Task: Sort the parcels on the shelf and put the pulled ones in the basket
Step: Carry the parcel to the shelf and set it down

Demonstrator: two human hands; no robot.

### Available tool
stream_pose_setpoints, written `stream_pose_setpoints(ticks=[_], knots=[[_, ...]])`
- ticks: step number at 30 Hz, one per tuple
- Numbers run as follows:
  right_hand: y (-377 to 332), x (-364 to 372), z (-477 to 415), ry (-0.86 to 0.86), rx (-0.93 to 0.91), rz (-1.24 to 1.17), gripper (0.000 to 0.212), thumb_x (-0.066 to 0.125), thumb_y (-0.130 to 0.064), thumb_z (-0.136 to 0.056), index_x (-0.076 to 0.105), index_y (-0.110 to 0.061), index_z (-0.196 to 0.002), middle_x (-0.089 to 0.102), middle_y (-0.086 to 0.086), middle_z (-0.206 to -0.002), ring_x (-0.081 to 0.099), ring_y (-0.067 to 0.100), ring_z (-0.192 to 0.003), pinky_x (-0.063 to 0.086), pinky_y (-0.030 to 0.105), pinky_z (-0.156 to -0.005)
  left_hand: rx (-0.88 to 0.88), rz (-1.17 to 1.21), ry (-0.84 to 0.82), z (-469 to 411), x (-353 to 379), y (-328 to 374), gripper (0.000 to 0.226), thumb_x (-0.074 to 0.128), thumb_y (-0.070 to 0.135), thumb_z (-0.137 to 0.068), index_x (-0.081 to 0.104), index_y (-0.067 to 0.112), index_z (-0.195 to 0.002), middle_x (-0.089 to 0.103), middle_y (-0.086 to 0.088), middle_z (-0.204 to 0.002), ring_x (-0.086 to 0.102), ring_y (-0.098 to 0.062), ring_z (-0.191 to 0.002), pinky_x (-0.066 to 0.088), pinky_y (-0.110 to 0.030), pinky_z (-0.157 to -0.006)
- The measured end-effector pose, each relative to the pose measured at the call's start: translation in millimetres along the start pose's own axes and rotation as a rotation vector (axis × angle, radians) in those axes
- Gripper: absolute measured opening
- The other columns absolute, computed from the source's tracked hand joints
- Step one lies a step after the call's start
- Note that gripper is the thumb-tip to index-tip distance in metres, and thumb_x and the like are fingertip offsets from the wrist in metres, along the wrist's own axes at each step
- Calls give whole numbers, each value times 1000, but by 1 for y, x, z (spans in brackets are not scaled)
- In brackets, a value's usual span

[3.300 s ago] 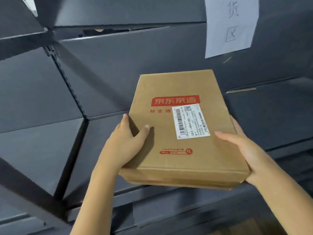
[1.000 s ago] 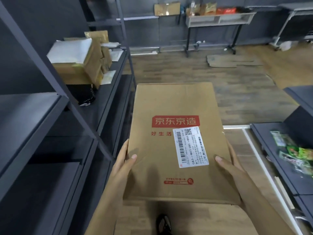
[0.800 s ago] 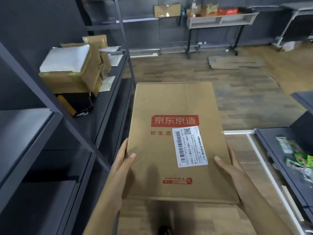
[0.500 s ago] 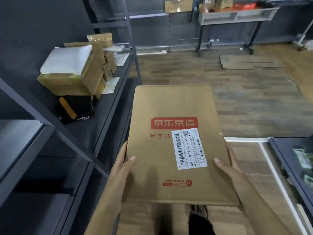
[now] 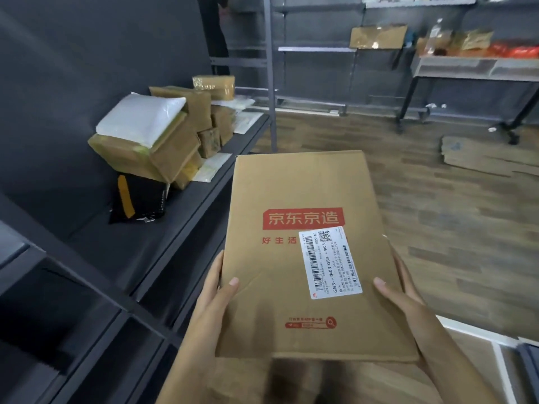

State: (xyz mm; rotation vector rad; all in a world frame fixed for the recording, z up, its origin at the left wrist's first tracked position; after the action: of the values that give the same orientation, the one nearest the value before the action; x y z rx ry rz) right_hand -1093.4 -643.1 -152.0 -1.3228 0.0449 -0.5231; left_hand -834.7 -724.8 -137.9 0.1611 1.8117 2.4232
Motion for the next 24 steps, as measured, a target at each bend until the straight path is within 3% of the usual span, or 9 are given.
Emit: stream_pose_setpoints(ticks=[5, 10, 16, 19, 21, 24], knots=[[-12, -4, -54, -87, 52, 26, 54, 58, -21, -81, 48, -52, -124, 71, -15, -109, 71, 13, -92, 57, 27, -65, -37, 52, 66, -14, 15, 8, 46, 50, 32, -93, 42, 53, -133, 58, 24, -127, 57, -6, -116, 42, -38, -104], [-13, 16, -109, -159, 92, 62, 51, 62, -28, -73, 50, -59, -112, 70, -16, -110, 68, 16, -97, 52, 35, -80, -38, 67, 149, -37, 8, 20, 43, 49, 31, -93, 45, 52, -131, 61, 24, -125, 62, -6, -113, 45, -39, -101], [-24, 50, -179, -283, 88, 104, 69, 82, -48, -55, 51, -62, -114, 67, -19, -116, 67, 12, -103, 57, 28, -80, -4, 116, 212, -88, 0, 35, 47, 53, 33, -85, 48, 52, -127, 63, 25, -121, 63, -3, -109, 47, -36, -95], [-35, 67, -213, -322, 98, 60, 66, 78, -38, -61, 51, -58, -117, 68, -13, -116, 67, 19, -104, 55, 37, -84, 13, 145, 237, -120, -6, 47, 46, 53, 33, -84, 48, 54, -125, 63, 28, -118, 64, 3, -103, 47, -30, -87], [-44, 82, -235, -360, 99, 76, 67, 79, -42, -58, 51, -59, -117, 69, -14, -115, 69, 15, -99, 58, 31, -76, 22, 152, 236, -140, -9, 58, 48, 53, 34, -81, 47, 53, -125, 63, 28, -118, 64, 3, -103, 47, -29, -86], [-49, 107, -269, -388, 106, 88, 58, 60, -25, -74, 49, -55, -121, 70, -16, -110, 71, 8, -90, 56, 20, -62, 30, 178, 298, -162, -21, 66, 51, 54, 37, -76, 47, 53, -124, 63, 29, -117, 63, 3, -105, 47, -28, -86]])
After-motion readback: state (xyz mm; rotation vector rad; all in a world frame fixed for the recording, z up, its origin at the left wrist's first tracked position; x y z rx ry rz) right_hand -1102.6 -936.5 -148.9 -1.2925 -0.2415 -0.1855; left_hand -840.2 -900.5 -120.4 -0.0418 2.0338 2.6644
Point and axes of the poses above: each hand's wrist, its own z-axis away from the middle knuckle, its own x-axis out of the palm, y = z × x, the point moved 5 cm from there along -z, towards the middle knuckle
